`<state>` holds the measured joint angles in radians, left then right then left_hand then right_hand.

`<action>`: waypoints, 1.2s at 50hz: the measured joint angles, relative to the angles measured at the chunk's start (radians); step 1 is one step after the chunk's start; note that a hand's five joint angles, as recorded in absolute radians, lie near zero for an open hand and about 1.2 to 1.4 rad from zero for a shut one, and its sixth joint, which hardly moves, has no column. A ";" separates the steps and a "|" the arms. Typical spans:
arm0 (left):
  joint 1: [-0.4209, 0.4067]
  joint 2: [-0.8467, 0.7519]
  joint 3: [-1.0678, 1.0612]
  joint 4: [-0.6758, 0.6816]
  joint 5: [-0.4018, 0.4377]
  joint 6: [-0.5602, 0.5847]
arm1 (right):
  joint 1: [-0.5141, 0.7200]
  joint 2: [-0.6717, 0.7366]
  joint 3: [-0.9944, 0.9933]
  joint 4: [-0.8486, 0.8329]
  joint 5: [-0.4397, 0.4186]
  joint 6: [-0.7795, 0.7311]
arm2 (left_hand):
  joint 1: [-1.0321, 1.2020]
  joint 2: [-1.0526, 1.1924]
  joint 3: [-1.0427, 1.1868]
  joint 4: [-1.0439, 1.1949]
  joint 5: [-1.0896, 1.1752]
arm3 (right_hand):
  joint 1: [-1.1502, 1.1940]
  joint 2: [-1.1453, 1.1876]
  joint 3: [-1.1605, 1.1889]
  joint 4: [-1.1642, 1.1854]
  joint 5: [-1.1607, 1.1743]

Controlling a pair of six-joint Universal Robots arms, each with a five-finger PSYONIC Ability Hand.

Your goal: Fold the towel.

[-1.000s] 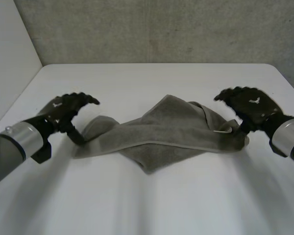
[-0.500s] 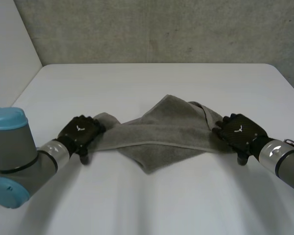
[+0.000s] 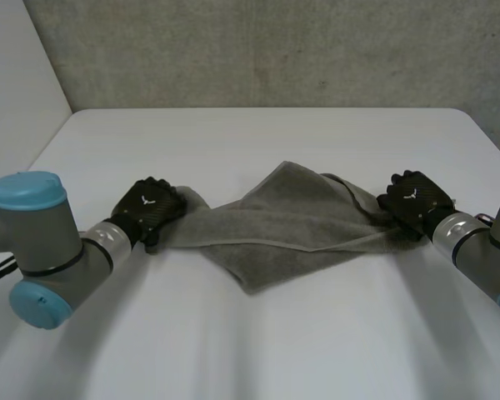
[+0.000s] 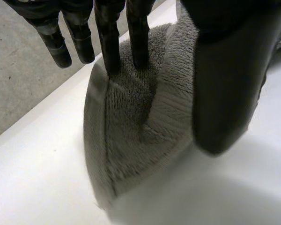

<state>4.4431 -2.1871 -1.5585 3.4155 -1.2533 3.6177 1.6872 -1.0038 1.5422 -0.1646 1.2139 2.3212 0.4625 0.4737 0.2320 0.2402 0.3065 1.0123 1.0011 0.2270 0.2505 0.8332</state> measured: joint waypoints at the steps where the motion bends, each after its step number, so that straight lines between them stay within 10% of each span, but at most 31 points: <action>1: -0.001 -0.003 0.005 0.000 0.000 -0.001 | 0.000 0.002 -0.004 0.000 -0.001 0.014 | 0.057 0.054 0.000 0.000 0.046 | 0.000 0.000 0.000 0.000 0.000; 11: -0.002 -0.026 0.058 0.003 0.002 -0.044 | -0.007 0.004 -0.035 0.003 0.010 0.121 | 0.799 0.780 0.000 0.000 0.789 | 0.000 0.000 0.000 0.000 0.000; 21: -0.009 -0.001 0.048 -0.013 0.002 -0.073 | -0.017 -0.001 -0.057 0.028 0.012 0.202 | 0.048 0.040 0.000 0.000 0.009 | -0.002 0.000 0.000 0.000 -0.001; 60: -0.104 -0.128 0.189 -0.051 0.003 -0.145 | -0.038 -0.035 -0.013 0.037 -0.001 0.203 | 0.045 0.027 0.000 0.000 0.015 | -0.034 -0.026 0.000 0.000 -0.031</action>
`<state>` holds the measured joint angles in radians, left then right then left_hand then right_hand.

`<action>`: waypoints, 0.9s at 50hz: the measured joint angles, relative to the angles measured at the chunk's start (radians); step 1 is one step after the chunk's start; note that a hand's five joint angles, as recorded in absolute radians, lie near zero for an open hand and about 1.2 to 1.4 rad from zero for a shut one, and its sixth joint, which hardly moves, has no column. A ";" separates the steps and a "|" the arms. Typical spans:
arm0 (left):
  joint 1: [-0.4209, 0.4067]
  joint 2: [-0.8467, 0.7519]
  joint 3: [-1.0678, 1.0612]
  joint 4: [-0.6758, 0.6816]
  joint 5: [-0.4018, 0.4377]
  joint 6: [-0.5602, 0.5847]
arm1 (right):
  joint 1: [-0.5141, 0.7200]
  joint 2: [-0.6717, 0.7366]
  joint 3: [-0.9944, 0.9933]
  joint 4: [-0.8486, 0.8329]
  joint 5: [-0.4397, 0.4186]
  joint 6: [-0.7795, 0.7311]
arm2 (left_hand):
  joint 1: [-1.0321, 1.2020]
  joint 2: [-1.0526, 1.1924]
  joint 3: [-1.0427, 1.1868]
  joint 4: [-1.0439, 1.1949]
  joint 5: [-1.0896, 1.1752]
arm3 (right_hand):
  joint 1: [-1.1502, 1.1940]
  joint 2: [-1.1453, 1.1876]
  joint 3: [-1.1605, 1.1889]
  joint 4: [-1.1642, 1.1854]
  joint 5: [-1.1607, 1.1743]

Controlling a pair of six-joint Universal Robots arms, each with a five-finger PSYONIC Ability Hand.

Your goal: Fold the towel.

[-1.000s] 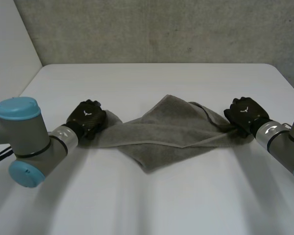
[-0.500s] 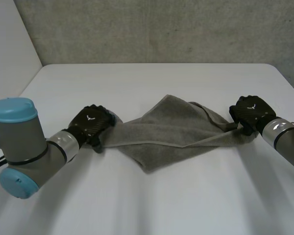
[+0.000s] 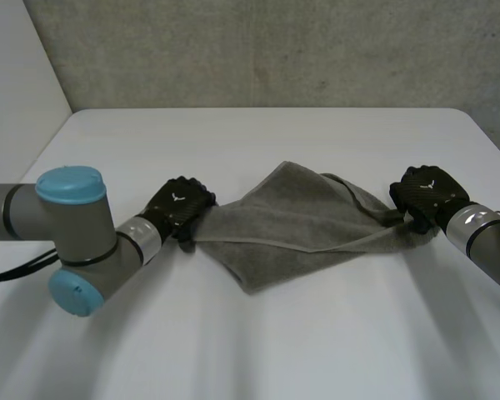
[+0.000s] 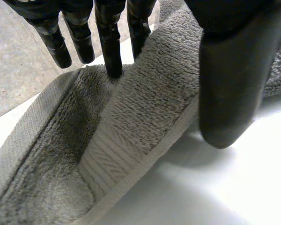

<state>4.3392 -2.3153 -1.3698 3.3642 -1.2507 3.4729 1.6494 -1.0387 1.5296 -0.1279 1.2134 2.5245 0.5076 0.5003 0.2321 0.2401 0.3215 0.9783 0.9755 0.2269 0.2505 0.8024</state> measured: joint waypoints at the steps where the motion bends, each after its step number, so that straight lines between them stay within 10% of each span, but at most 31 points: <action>1: -0.002 -0.006 0.009 0.000 -0.001 -0.004 | 0.000 0.000 0.000 0.000 0.000 0.000 | 0.021 0.025 0.000 0.000 0.031 | 0.000 0.000 0.000 0.000 0.000; 18: -0.004 0.044 0.012 -0.010 -0.040 -0.013 | -0.001 -0.071 0.039 0.100 -0.030 -0.015 | 0.557 0.575 0.000 0.000 0.570 | -0.626 -0.637 0.000 0.000 -0.687; 45: 0.018 0.199 -0.052 -0.094 -0.032 -0.110 | -0.048 -0.206 0.318 0.120 -0.195 -0.283 | 0.557 0.575 0.000 0.000 0.570 | -0.630 -0.635 0.000 0.000 -0.620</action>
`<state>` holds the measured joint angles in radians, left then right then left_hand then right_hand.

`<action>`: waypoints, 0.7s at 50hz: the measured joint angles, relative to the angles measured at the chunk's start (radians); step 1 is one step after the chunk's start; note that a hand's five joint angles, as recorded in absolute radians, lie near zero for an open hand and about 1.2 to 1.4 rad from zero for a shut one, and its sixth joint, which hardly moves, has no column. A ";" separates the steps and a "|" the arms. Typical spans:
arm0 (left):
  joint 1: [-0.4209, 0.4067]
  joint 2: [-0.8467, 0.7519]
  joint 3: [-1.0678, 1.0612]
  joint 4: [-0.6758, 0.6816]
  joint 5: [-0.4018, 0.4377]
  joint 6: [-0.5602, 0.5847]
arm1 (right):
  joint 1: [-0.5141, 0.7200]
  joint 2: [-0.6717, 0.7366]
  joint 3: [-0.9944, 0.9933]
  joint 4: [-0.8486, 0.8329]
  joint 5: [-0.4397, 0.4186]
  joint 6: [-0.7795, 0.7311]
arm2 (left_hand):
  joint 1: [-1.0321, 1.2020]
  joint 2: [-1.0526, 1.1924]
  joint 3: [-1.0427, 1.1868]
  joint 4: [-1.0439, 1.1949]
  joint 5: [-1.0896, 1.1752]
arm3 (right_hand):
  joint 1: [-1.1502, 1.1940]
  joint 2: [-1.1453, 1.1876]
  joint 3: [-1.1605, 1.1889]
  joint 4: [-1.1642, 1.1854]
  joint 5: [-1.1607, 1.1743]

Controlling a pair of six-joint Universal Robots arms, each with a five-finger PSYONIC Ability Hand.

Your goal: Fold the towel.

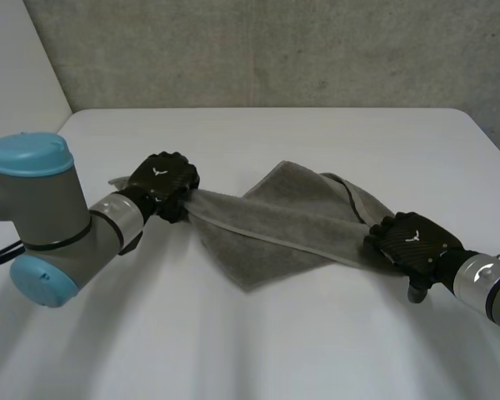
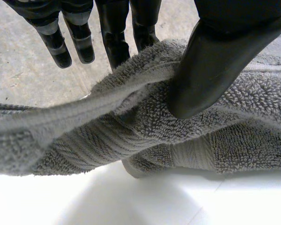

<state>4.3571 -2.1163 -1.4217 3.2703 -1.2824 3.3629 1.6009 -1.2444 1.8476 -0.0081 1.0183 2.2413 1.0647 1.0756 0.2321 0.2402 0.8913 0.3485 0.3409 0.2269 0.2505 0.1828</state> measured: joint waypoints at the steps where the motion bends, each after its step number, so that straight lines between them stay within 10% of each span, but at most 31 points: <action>1: 0.002 0.001 0.002 -0.003 0.000 -0.006 | 0.000 -0.010 0.010 -0.009 -0.009 -0.010 | 0.000 0.000 0.000 0.000 0.000 | 0.000 0.000 0.000 0.000 0.007; 23: 0.012 0.018 -0.013 -0.008 0.000 -0.022 | 0.008 0.116 -0.056 -0.161 0.123 -0.312 | 0.000 0.000 0.000 0.000 0.000 | 0.106 0.139 0.000 0.000 0.130; 35: 0.014 0.031 -0.018 -0.009 -0.002 -0.023 | 0.010 0.151 -0.074 -0.251 0.116 -0.365 | 0.000 0.000 0.000 0.000 0.000 | 0.870 0.845 0.000 0.000 0.860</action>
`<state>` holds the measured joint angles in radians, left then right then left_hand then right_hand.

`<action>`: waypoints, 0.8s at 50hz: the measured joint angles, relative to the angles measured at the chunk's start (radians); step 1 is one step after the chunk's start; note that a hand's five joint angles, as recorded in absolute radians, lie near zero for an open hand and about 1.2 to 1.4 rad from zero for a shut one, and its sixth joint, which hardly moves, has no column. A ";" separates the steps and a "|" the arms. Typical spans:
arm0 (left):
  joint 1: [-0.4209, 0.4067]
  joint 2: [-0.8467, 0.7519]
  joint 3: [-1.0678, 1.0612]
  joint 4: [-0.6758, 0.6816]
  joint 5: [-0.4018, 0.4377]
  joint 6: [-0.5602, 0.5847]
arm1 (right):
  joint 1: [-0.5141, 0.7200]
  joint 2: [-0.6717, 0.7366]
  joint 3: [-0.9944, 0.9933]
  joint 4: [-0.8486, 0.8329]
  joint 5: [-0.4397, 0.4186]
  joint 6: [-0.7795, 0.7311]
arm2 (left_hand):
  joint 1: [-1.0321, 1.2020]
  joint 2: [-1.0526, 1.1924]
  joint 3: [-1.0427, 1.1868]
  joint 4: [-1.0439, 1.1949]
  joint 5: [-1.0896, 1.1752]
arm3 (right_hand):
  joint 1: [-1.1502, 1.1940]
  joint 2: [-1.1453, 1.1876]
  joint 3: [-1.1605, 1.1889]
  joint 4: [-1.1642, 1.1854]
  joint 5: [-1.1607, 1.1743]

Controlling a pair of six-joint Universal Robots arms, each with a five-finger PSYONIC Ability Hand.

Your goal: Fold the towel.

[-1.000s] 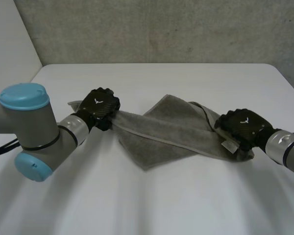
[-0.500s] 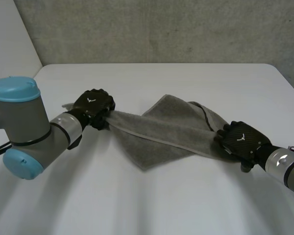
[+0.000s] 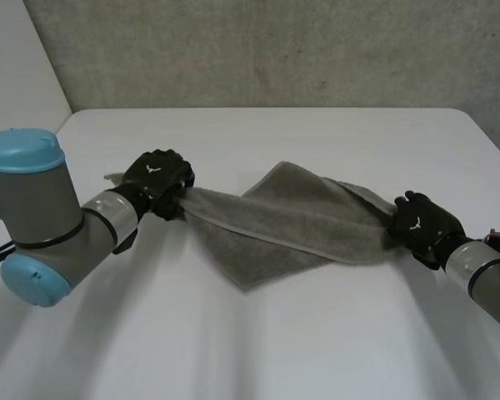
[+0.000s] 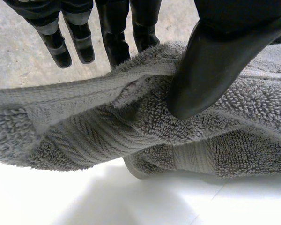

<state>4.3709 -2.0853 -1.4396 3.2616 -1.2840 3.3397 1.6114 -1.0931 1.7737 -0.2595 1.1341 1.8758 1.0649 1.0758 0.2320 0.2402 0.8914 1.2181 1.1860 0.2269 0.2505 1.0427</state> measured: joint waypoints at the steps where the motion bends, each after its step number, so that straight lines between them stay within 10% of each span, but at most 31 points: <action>1: 0.000 0.004 -0.003 0.000 0.000 0.000 | 0.000 0.000 -0.003 -0.001 -0.002 0.000 | 0.002 0.002 0.000 0.000 0.002 | 0.075 0.068 0.000 0.000 0.072; 9: 0.001 0.066 -0.032 -0.017 0.001 0.001 | 0.011 -0.095 -0.018 0.012 -0.029 0.177 | 0.075 0.071 0.000 0.000 0.076 | 0.093 0.081 0.000 0.000 0.111; 21: 0.037 0.309 -0.070 -0.148 0.031 0.009 | 0.002 -0.395 -0.228 0.231 -0.070 0.943 | 0.099 0.095 0.000 0.000 0.106 | 0.093 0.081 0.000 0.000 0.111; 35: 0.160 0.136 -0.079 -0.148 0.059 0.023 | 0.028 -0.075 -0.381 0.389 0.221 0.670 | 0.075 0.065 0.000 0.000 0.080 | 0.094 0.081 0.000 0.000 0.111; 40: 0.156 0.034 -0.072 -0.141 0.058 0.049 | 0.067 -0.022 -0.350 0.348 0.268 0.648 | -0.291 -0.304 0.000 0.000 -0.294 | 0.094 0.081 0.000 0.000 0.118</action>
<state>4.5269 -2.0510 -1.5112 3.1208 -1.2262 3.3882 1.6785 -1.1156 1.4240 0.0887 1.4025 2.5242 0.7736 0.7723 0.2321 0.2401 0.5973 1.3118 1.2672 0.2269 0.2505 1.1604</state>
